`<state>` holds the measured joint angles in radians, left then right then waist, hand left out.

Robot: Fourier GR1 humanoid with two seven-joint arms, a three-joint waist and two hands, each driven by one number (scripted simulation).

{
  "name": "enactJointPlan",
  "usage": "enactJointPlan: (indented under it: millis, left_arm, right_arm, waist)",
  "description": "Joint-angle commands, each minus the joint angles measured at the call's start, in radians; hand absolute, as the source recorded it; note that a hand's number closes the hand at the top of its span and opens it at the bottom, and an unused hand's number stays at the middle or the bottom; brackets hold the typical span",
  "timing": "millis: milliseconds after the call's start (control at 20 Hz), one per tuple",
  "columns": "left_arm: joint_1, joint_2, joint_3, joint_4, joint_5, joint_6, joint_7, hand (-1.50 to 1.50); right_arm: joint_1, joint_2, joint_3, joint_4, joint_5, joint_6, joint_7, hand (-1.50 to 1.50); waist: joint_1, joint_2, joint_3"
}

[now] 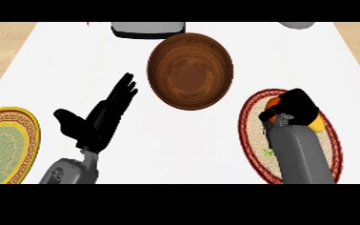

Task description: Pick the squash from the placemat and place it in the bowl

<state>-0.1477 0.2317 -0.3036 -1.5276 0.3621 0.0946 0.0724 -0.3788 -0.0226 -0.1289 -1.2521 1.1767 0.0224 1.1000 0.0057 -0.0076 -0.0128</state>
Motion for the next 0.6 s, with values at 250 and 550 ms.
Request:
enactJointPlan:
  millis: [250,550]
  left_arm:
    - [-0.006,-0.009,0.012,0.011,-0.002,-0.045,-0.006,0.0]
    - [-0.06,-0.025,-0.043,0.025,-0.012,-0.085,0.014,0.0]
  right_arm:
    - [-0.016,0.022,0.285,0.038,-0.04,0.09,-0.079,1.5]
    - [-0.093,0.022,0.728,0.027,-0.142,0.221,-0.398,1.5]
  waist:
    - [0.03,0.005,0.013]
    - [0.164,0.019,0.015]
